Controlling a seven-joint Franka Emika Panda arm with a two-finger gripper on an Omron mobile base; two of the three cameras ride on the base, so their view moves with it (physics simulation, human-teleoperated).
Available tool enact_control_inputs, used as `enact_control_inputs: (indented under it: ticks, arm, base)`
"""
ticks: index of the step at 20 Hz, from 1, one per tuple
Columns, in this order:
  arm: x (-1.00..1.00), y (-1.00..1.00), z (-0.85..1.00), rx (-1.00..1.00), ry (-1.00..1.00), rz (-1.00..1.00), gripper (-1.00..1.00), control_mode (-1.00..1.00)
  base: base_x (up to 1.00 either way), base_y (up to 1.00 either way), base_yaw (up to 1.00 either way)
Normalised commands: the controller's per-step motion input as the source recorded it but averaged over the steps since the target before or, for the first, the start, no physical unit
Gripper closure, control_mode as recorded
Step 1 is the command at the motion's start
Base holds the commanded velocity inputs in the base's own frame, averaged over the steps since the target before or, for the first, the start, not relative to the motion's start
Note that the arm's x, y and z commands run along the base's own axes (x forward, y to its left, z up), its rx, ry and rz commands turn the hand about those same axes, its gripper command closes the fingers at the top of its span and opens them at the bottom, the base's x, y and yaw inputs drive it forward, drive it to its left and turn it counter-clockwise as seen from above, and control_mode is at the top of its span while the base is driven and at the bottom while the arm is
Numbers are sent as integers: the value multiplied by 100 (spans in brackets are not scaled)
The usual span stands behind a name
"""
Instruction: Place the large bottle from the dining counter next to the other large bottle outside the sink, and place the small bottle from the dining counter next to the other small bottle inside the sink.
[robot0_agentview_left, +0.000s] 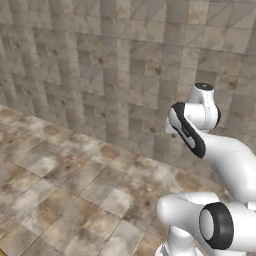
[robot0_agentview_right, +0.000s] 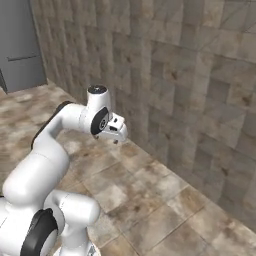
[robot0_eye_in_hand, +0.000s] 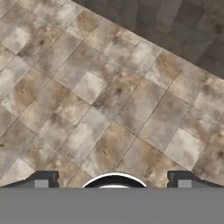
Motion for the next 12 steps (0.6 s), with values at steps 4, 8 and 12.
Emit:
enact_control_inputs:
  ticks: [4,8,12]
  arm:
    - [0,0,0,0,0,0,-100,100]
    - [0,0,0,0,0,0,-100,100]
    - [0,0,0,0,0,0,-100,100]
  base:
    - [96,22,59]
    - [100,3,50]
    - [100,-7,38]
